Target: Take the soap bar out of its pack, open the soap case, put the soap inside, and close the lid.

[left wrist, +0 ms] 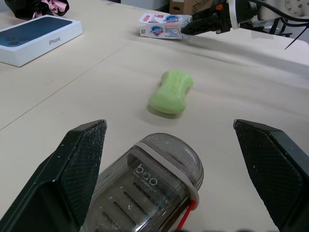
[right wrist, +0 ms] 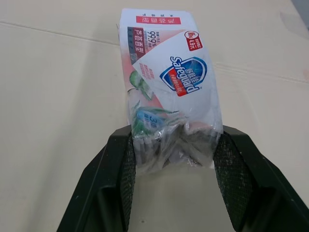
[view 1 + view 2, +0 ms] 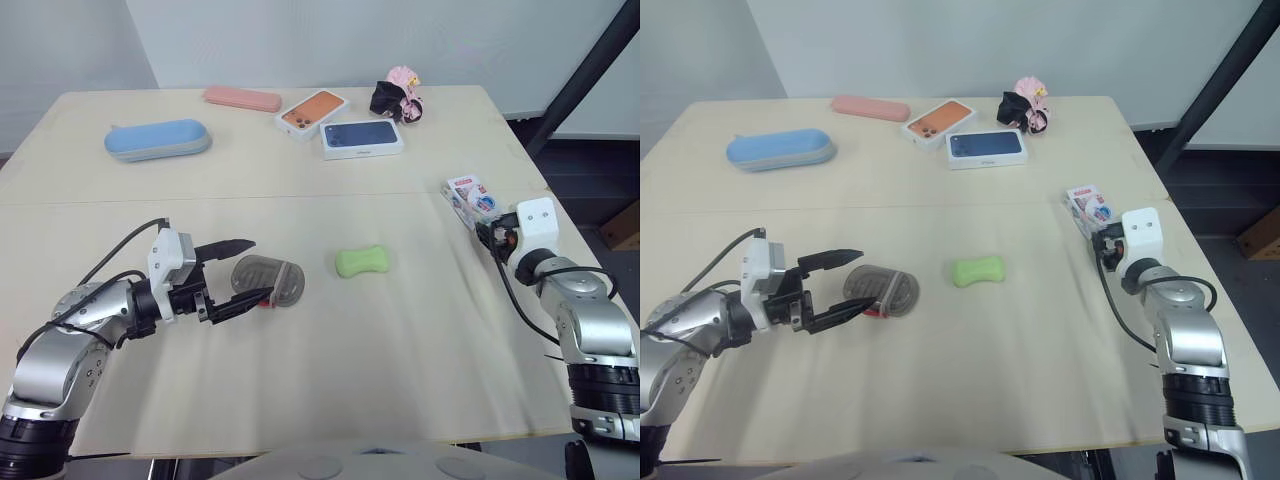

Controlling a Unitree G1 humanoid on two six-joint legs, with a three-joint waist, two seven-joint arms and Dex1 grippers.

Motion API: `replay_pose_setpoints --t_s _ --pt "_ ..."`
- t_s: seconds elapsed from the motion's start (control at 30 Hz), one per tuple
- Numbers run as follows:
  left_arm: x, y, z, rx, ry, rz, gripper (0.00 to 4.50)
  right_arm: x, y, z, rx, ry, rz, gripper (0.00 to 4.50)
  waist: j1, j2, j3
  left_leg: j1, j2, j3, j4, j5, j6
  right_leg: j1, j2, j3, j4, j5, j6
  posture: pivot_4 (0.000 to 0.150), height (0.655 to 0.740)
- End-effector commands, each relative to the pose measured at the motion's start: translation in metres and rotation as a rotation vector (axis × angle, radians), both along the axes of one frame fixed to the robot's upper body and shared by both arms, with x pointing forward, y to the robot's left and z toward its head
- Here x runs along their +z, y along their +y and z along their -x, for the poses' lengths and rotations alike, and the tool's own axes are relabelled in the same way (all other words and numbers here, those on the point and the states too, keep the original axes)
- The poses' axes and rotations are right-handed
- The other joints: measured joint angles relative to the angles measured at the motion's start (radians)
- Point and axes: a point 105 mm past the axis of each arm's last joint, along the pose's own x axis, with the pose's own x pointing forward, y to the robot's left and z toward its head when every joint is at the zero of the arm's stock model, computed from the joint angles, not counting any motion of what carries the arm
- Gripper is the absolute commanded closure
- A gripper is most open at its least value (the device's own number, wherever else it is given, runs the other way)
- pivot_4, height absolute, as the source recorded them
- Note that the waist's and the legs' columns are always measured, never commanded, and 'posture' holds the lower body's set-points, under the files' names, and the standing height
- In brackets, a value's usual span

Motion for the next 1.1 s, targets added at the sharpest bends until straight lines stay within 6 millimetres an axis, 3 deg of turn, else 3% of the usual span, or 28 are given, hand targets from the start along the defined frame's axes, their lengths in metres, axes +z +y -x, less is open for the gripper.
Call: replay_pose_setpoints --t_s 0.03,0.27,0.4,0.57,0.63,0.7,0.8,0.87,0.93,1.1 --pt "0.012 0.000 0.003 -0.005 -0.049 -0.003 0.00 0.006 -0.003 0.004 -0.002 -0.013 -0.019 2.13 0.000 0.000 0.000 0.000 0.000 0.000 0.000 0.000 0.000 0.000 0.000 0.000 0.000 0.000 0.000 0.150 0.7400" --pt "0.009 0.001 0.004 0.000 -0.043 -0.018 0.00 0.008 -0.008 0.006 0.029 -0.008 0.017 0.05 0.000 0.001 0.000 0.000 0.000 0.000 0.000 0.000 0.000 0.001 0.000 0.000 0.000 0.000 0.000 0.150 0.7400" --pt "0.007 0.001 0.004 -0.004 -0.042 -0.036 0.00 0.028 -0.011 0.002 0.118 -0.071 0.096 0.05 0.000 0.002 0.001 0.001 0.000 0.000 0.000 0.000 0.000 0.001 0.000 0.000 0.000 0.000 0.000 0.150 0.7400" --pt "0.004 0.007 -0.002 -0.008 -0.057 -0.091 0.00 0.077 -0.013 -0.013 0.309 -0.259 0.193 0.05 -0.005 0.003 0.001 0.001 -0.001 0.000 0.000 0.001 0.001 0.001 -0.001 0.001 0.000 0.000 0.000 0.150 0.7400" --pt "-0.001 0.010 -0.004 -0.040 -0.045 -0.149 0.00 0.099 0.003 -0.017 0.452 -0.344 0.133 0.05 -0.008 0.004 0.001 0.001 0.000 0.000 0.000 0.001 0.001 0.001 0.000 0.001 0.002 0.000 0.000 0.150 0.7400" --pt "-0.006 0.012 -0.006 -0.081 -0.045 -0.213 0.00 0.105 0.028 -0.010 0.659 -0.350 0.075 0.05 -0.009 0.004 0.001 0.001 0.000 0.000 0.000 0.001 0.001 0.001 0.001 0.002 0.002 0.000 0.000 0.150 0.7400" --pt "-0.009 0.014 -0.009 -0.126 -0.052 -0.272 0.00 0.094 0.052 0.009 0.881 -0.282 0.026 0.05 -0.001 0.004 0.001 0.000 0.000 0.000 0.000 0.001 0.002 0.001 0.000 0.001 0.002 0.000 0.000 0.150 0.7400" --pt "-0.012 0.019 -0.014 -0.171 -0.063 -0.351 0.00 0.069 0.066 0.035 1.100 -0.171 0.067 0.05 0.011 0.004 0.001 0.000 0.000 -0.001 0.002 0.001 0.003 0.001 0.000 -0.002 0.002 0.000 0.000 0.150 0.7400" --pt "-0.013 0.023 -0.020 -0.205 -0.079 -0.416 0.00 0.046 0.067 0.052 1.237 -0.076 0.123 0.05 0.025 0.004 0.001 0.001 0.002 -0.001 0.005 0.001 0.003 -0.001 -0.001 -0.007 0.004 0.000 0.000 0.150 0.7400" --pt "-0.010 0.027 -0.035 -0.261 -0.089 -0.487 0.00 0.024 0.061 0.060 1.338 -0.015 0.163 0.05 0.024 0.005 0.000 -0.003 0.001 0.000 0.010 0.003 0.006 -0.004 -0.006 -0.008 0.008 0.000 -0.001 0.150 0.7400"
